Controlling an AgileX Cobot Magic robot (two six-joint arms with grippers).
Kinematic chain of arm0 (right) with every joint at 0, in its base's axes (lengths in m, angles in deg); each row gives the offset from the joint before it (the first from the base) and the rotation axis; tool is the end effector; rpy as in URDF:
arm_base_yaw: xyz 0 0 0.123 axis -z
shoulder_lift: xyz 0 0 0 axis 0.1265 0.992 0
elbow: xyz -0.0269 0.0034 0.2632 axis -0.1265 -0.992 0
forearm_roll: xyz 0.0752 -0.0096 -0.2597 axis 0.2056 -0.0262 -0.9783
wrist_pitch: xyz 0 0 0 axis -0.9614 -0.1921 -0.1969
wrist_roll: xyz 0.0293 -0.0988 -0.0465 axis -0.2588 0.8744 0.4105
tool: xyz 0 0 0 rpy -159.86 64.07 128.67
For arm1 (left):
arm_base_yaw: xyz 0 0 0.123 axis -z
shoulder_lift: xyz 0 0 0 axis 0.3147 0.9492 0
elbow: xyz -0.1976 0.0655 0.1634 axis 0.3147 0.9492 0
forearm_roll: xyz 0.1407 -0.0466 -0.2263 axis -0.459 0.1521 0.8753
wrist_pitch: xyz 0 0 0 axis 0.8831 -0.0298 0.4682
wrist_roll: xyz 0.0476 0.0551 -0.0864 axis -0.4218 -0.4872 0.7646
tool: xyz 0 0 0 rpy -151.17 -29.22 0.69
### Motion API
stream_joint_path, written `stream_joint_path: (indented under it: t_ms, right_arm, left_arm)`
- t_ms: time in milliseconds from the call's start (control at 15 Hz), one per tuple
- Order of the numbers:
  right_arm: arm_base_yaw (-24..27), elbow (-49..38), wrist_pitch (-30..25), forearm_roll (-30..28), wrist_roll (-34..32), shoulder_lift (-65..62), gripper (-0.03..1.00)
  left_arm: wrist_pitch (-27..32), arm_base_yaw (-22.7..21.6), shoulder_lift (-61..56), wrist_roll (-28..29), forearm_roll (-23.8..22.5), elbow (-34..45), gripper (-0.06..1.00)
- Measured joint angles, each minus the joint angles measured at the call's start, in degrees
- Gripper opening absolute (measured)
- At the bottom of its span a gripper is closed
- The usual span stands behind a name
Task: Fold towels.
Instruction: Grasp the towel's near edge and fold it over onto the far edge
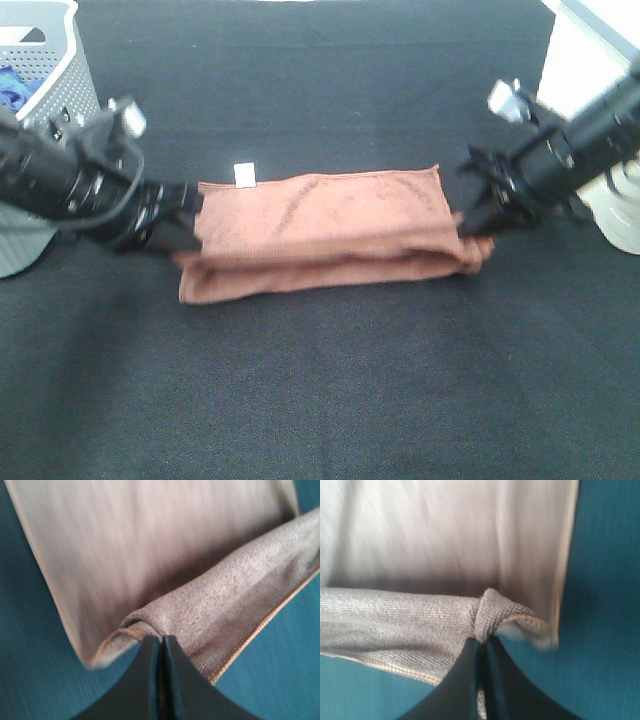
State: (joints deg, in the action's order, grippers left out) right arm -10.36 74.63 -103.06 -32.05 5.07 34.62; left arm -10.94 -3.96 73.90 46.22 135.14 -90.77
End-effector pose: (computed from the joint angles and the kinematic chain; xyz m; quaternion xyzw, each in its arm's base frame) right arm 0.3801 0.0686 0.1073 -0.0186 0.9649 0.2248 0.1346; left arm 0.3386 -0.1325 0.1060 0.0447 0.9439 -0.2541 0.2061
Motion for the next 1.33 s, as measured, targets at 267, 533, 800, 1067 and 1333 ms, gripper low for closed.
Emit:
stream_joint_path:
  t_ms: [267,533,800,1067,1333]
  right_arm:
    - [0.0,17.7,-1.9,-0.1,-1.3,10.8,0.0]
    - [0.0,29.2,-2.6,-0.5,-1.4,19.0,0.0]
    - [0.0,34.8,-2.9,-1.0,-2.6,24.2,0.02]
    - [0.0,35.9,-3.0,-1.3,-3.1,24.9,0.56]
    - [0.0,35.9,-9.6,-6.0,-6.6,22.0,0.85]
  left_arm:
    - [-5.3,0.0,7.3,0.0,-2.5,-10.8,0.0]
    - [-7.4,0.0,14.4,0.0,-5.1,-21.0,0.0]
    - [-9.6,0.0,19.2,0.0,-6.0,-25.3,0.02]
    - [-10.3,0.0,20.3,0.0,-6.0,-26.8,0.5]
    - [-6.8,-0.4,20.3,4.9,-11.3,-26.8,0.73]
